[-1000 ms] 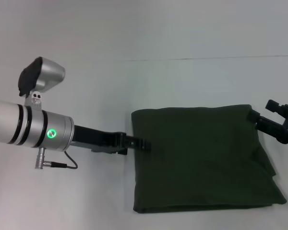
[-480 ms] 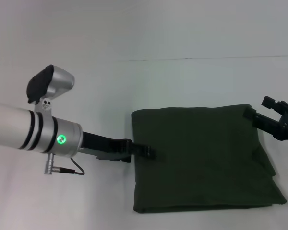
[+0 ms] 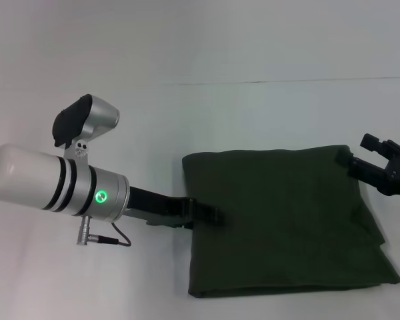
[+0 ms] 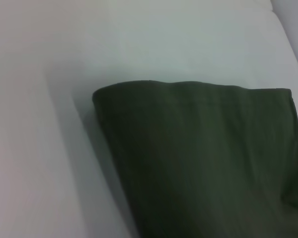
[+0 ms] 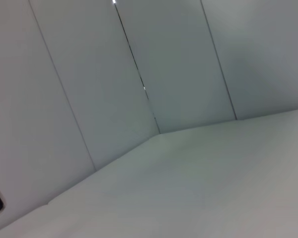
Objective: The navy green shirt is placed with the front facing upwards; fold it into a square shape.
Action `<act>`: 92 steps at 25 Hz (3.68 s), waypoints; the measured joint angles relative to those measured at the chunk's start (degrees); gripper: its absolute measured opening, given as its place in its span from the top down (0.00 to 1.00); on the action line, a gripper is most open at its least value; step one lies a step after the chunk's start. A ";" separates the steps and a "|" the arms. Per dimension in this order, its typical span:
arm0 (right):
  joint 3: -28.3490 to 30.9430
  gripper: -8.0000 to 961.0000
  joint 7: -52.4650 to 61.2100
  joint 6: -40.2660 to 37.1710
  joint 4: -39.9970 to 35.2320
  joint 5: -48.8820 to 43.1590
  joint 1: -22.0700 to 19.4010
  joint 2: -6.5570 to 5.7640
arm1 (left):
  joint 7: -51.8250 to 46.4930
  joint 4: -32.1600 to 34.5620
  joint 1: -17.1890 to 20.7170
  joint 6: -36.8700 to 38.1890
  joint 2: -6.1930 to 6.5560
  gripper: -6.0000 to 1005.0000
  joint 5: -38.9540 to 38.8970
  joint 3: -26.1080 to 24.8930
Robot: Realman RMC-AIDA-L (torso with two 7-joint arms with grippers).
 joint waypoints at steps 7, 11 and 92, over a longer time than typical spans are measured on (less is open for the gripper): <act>0.01 0.05 0.04 -0.23 0.00 0.17 -0.26 -0.05 | 0.07 0.24 0.23 0.24 0.00 0.40 -0.20 -0.15; 0.01 0.05 0.04 -0.23 0.00 0.17 -0.23 -0.05 | 0.24 0.22 -0.05 0.49 -0.19 0.48 -0.35 0.01; -32.91 0.05 -15.35 -5.38 4.77 0.34 9.37 1.59 | 70.38 13.48 17.53 34.67 3.01 0.09 0.77 -31.05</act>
